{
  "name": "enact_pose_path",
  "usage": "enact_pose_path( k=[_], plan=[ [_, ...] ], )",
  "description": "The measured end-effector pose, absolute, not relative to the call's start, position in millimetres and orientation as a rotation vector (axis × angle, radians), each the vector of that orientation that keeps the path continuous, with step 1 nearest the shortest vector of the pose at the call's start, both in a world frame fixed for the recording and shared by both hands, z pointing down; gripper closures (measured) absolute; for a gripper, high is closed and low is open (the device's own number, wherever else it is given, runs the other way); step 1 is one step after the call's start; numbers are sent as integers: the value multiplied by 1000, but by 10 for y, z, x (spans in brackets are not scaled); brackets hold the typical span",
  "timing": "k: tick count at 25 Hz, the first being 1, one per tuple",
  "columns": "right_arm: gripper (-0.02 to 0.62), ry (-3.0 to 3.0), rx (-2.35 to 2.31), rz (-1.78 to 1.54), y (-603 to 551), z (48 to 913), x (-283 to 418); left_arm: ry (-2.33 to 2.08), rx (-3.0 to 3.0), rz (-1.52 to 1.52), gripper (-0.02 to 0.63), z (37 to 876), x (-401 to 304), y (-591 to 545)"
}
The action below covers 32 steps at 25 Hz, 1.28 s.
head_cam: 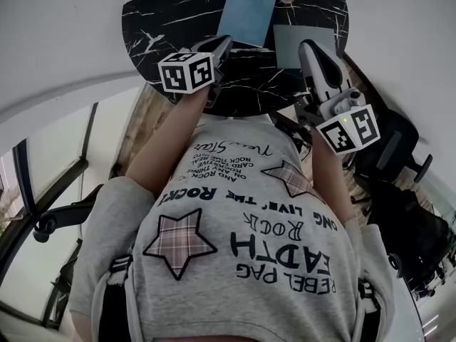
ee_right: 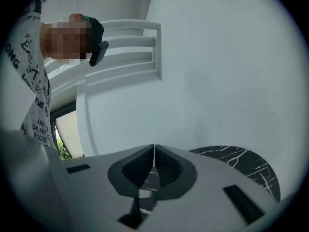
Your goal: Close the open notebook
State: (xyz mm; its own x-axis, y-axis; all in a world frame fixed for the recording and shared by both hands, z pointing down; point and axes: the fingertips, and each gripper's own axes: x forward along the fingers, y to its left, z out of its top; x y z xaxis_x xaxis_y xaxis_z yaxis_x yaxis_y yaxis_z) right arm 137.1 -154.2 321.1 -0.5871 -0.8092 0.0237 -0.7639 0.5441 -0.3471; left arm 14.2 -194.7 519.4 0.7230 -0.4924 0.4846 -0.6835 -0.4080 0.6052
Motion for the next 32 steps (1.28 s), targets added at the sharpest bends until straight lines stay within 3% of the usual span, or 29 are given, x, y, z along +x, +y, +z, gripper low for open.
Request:
enact_pose_path(
  k=[25, 32],
  plan=[
    [583, 2683, -1616, -208, -1574, 2773, 1594, -1651, 2517, 101, 597, 3213, -1252, -2223],
    [583, 2640, -1652, -156, -1581, 2618, 1625, -1705, 2547, 30, 597, 2958, -1323, -2266]
  ],
)
